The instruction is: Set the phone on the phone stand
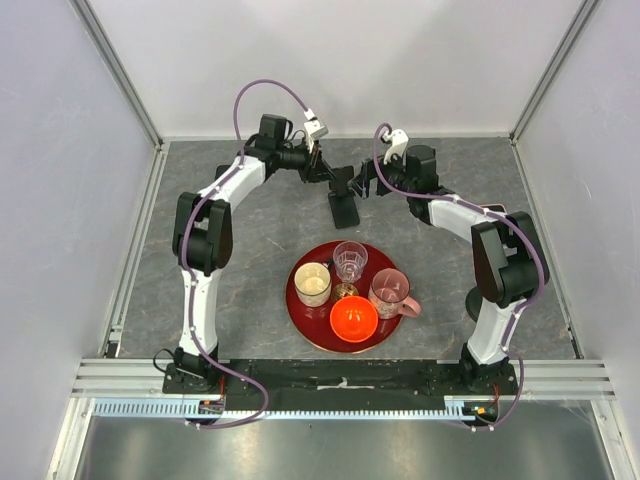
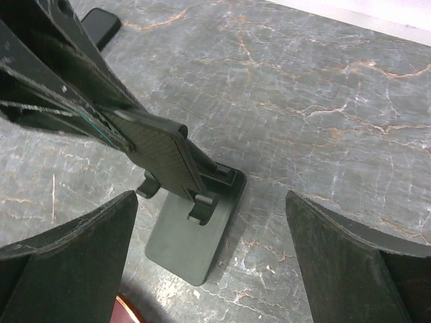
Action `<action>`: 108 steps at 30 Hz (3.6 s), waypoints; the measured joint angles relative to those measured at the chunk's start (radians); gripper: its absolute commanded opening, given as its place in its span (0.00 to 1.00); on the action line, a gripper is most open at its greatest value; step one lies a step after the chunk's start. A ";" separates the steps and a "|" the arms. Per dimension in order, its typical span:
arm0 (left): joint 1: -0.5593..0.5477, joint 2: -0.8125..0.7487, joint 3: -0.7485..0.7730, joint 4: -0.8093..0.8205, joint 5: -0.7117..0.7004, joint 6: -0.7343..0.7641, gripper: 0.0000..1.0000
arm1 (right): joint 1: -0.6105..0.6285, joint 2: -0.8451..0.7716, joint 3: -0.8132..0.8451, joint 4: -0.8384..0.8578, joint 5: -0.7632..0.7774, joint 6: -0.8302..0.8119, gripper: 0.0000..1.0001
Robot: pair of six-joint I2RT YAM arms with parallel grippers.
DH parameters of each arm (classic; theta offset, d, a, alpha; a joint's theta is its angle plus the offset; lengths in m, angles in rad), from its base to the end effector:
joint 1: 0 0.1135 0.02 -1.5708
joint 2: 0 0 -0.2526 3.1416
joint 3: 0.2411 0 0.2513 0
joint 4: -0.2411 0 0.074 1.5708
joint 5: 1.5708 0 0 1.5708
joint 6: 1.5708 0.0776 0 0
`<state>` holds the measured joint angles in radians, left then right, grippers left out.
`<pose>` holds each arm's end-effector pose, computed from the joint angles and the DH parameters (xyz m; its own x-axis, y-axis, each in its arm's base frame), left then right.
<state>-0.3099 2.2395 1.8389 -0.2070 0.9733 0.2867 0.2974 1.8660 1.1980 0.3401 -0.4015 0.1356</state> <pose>0.4769 -0.2201 0.2046 -0.2902 0.2600 -0.9210 0.9384 0.2661 -0.2205 0.4308 0.1638 0.2043 -0.3894 0.0108 -0.9210 -0.5761 0.7773 0.2527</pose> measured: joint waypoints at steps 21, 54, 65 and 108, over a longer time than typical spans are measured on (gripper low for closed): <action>-0.011 0.137 0.291 -0.528 0.115 0.319 0.02 | 0.000 0.000 -0.027 0.058 -0.075 -0.011 0.98; 0.110 0.098 0.341 -0.841 0.055 0.619 0.02 | 0.008 0.047 -0.018 0.116 -0.126 0.017 0.98; 0.113 0.119 0.377 -0.927 0.058 0.700 0.02 | 0.008 0.047 -0.018 0.124 -0.127 0.018 0.98; 0.321 0.209 0.509 -0.422 -1.018 -0.200 1.00 | 0.008 0.046 -0.019 0.138 -0.135 0.018 0.98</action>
<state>0.0109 2.4481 2.3478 -0.6292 -0.0448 0.0868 0.3058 1.9121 1.1786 0.4778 -0.5369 0.1535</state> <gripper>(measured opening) 0.996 0.982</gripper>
